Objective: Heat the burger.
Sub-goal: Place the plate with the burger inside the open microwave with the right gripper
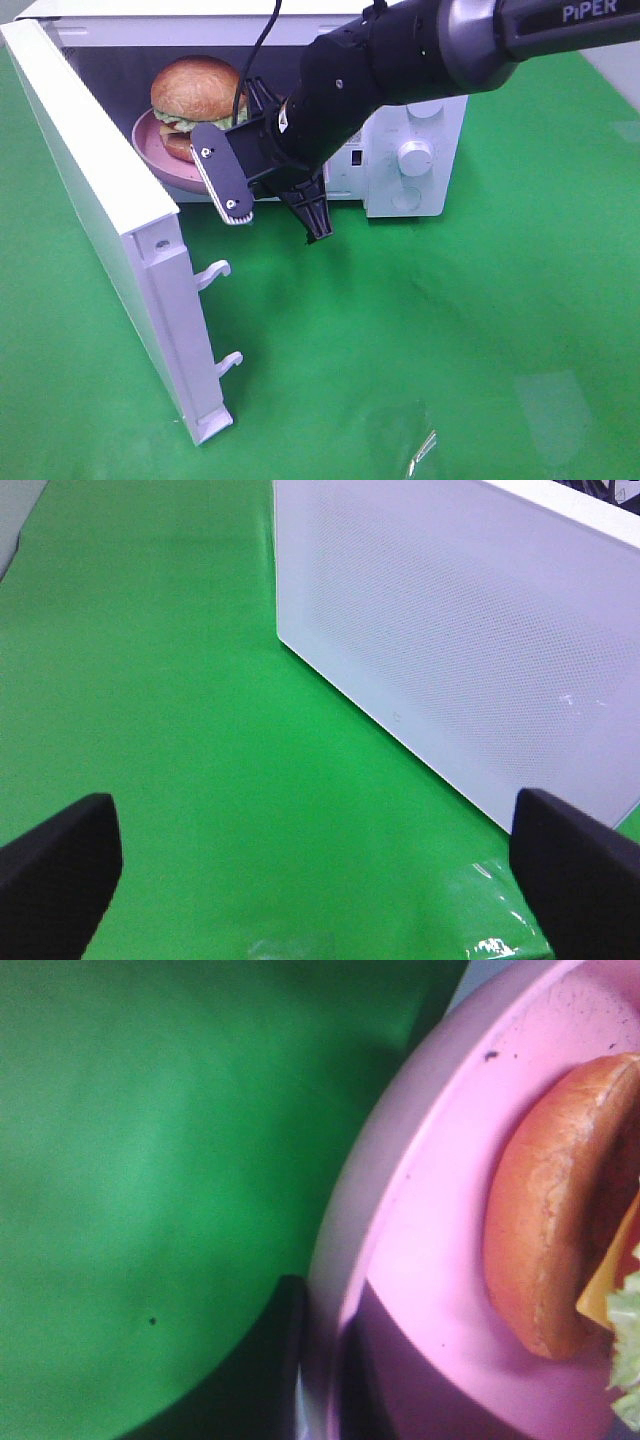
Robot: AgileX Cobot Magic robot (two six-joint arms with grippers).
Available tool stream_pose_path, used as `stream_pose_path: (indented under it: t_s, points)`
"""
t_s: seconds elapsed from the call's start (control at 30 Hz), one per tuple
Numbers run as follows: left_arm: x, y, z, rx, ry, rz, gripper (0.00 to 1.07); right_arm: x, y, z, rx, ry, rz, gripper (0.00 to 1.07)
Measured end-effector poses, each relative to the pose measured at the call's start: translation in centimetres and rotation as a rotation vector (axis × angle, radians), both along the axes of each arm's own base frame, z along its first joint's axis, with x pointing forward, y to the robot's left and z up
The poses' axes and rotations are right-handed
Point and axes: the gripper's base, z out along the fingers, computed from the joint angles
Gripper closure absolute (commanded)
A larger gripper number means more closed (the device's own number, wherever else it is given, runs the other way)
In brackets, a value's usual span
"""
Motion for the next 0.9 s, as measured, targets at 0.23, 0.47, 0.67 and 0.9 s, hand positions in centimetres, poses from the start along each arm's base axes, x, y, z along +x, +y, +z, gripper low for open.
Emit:
stream_pose_path:
  t_s: [0.23,0.47,0.67,0.9]
  points:
    - [0.0,0.0,0.0,0.000,0.000,0.000,0.09,1.6,1.2,-0.1,0.018,-0.003,-0.035,1.07]
    - [0.0,0.0,0.0,0.000,0.000,0.000,0.09,2.5,1.9,-0.8,0.013,0.014,-0.059,1.07]
    - [0.0,0.0,0.0,0.000,0.000,0.000,0.09,3.4,2.5,-1.2,0.013,0.023,-0.075,1.07]
    - [0.0,0.0,0.0,0.000,0.000,0.000,0.09,4.5,2.9,-1.5,0.012,0.025,-0.093,1.06]
